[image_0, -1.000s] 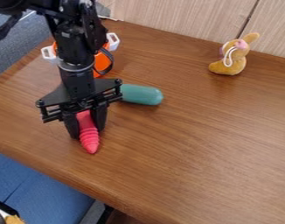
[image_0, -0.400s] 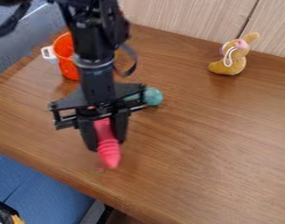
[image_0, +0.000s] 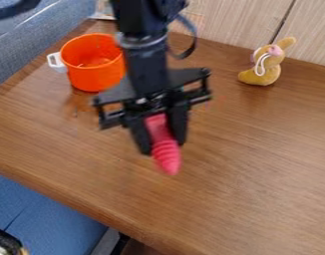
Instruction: Move the pink fork to the right
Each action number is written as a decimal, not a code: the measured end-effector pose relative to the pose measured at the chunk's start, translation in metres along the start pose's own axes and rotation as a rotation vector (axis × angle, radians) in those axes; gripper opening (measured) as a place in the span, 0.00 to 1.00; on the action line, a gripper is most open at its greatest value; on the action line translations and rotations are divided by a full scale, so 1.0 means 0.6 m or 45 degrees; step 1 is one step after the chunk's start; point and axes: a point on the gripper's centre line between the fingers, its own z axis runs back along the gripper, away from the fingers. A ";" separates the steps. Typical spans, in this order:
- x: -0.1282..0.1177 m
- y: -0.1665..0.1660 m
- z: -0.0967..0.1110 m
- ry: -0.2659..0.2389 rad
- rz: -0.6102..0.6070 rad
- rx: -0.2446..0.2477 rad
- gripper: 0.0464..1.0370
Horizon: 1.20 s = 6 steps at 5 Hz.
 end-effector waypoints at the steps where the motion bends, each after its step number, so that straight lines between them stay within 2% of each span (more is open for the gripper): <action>1: -0.014 -0.043 0.003 0.043 -0.045 -0.016 0.39; 2: -0.025 -0.096 -0.009 0.119 -0.074 -0.022 0.39; 4: -0.023 -0.179 -0.067 0.262 -0.136 0.006 0.39; 5: -0.024 -0.209 -0.090 0.307 -0.181 0.033 0.39; 6: -0.023 -0.237 -0.104 0.341 -0.234 0.027 0.39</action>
